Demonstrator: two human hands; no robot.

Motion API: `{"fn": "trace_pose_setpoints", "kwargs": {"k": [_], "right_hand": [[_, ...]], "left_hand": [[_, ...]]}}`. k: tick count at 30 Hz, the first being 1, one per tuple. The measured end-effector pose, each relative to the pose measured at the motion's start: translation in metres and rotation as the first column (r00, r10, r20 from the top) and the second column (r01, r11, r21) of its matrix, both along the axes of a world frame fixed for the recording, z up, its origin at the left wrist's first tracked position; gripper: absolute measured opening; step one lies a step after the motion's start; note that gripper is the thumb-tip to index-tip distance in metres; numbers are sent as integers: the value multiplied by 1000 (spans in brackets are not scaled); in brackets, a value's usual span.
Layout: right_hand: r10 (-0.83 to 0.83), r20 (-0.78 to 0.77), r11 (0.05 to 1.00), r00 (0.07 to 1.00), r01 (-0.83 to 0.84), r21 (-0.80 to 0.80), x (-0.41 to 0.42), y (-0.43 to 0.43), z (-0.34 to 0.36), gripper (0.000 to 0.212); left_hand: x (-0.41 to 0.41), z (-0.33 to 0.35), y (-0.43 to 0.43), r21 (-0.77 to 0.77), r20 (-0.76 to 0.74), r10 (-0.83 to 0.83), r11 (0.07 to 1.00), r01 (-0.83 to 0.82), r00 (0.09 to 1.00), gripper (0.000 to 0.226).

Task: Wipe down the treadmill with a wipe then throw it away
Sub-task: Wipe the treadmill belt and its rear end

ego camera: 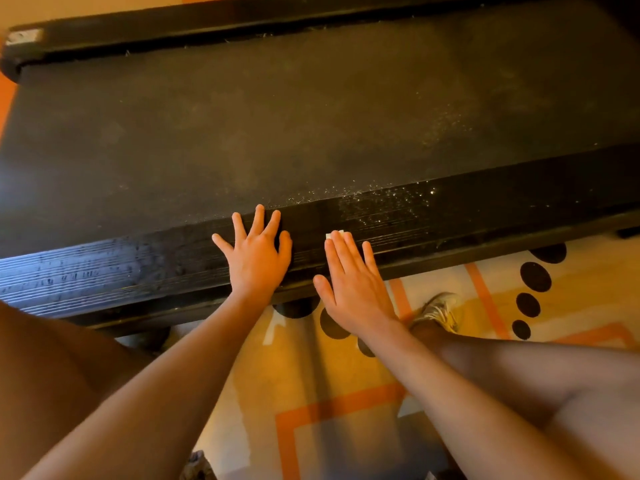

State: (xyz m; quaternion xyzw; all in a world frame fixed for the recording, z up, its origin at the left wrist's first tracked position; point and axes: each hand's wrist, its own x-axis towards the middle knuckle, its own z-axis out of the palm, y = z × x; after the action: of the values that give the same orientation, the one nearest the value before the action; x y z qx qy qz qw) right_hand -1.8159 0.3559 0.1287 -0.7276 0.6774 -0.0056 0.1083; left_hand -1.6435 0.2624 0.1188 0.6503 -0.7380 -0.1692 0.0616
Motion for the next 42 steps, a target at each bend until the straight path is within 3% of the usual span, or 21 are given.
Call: {"fn": "trace_pose_setpoints", "kwargs": {"k": [9,17,25,33,42], "right_hand": [[12,-52,999,999,-10,41,-4,-80,11,70],[15,-45,998,999,-12,65,-11,-4,15,72],[-31,-95,998,995,35,48,-5,-97,11,71],[28,-3,999,1000,-28,24,-15,0,7,70],[-6,-95,999,995,11,53,-11,-95,10,74]], "left_hand": [[0,-3,1,3,34,3,1000,-3,999,57],[-2,-1,2,-3,44,-18,1000,18,999,56],[-2,-2,1,-17,42,-17,1000,18,999,56],[-2,-1,2,-21,48,-17,1000,18,999,54],[-2,1,2,-13,31,-27,1000,27,999,55]]}}
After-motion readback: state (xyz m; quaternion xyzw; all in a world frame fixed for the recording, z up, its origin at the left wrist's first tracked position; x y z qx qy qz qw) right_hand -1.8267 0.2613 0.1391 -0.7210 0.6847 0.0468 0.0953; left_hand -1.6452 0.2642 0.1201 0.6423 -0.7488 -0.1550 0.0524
